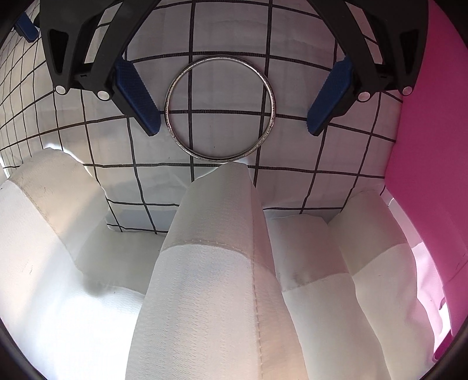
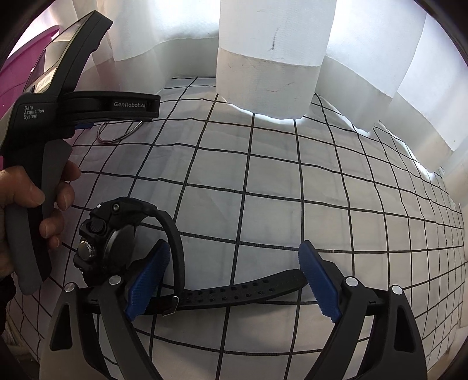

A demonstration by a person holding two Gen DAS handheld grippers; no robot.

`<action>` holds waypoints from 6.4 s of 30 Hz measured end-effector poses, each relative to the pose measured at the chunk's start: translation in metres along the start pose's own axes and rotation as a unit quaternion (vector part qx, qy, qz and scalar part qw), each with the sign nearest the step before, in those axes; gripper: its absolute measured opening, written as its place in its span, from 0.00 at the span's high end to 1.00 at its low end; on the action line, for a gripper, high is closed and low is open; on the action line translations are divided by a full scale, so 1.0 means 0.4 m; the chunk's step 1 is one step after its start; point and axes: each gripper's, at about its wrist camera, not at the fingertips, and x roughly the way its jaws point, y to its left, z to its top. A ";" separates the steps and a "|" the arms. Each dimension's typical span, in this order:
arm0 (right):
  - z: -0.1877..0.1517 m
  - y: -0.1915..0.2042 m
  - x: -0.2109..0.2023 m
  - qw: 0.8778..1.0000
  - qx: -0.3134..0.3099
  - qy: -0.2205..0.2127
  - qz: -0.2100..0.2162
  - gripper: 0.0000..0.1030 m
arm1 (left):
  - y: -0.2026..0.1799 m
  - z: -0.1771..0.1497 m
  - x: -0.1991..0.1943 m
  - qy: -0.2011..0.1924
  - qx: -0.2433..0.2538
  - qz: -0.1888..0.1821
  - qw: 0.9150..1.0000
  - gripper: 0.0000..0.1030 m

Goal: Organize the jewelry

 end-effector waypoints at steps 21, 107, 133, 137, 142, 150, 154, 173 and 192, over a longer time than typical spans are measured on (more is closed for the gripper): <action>-0.033 0.096 -0.037 0.999 -0.038 -0.023 0.029 0.81 | -0.028 -0.020 -0.030 -0.004 0.010 -0.009 1.000 0.31; 0.312 0.456 -0.491 0.926 -0.196 -0.245 0.211 0.96 | 0.509 -0.088 -0.842 -0.181 -0.164 0.113 0.963 0.32; 0.437 0.824 -0.383 0.923 -0.290 -0.181 0.176 0.96 | 0.691 -0.143 -0.711 -0.104 -0.202 0.116 0.967 0.32; 0.439 0.824 -0.369 0.928 -0.285 -0.170 0.169 0.96 | 0.696 -0.140 -0.701 -0.095 -0.204 0.118 0.967 0.32; 0.449 0.839 -0.353 0.932 -0.281 -0.158 0.165 0.95 | 0.696 -0.129 -0.691 -0.089 -0.204 0.119 0.968 0.32; 0.468 0.875 -0.322 0.937 -0.280 -0.142 0.154 0.94 | 0.697 -0.125 -0.668 -0.070 -0.207 0.117 0.969 0.31; 0.471 0.883 -0.317 0.938 -0.280 -0.139 0.146 0.91 | 0.696 -0.126 -0.662 -0.065 -0.208 0.115 0.969 0.31; 0.468 0.863 -0.356 0.940 -0.273 -0.162 0.126 0.42 | 0.698 -0.136 -0.684 -0.059 -0.208 0.119 0.969 0.10; 0.424 0.844 -0.379 0.939 -0.276 -0.161 0.127 0.42 | 0.702 -0.147 -0.699 -0.049 -0.213 0.122 0.968 0.08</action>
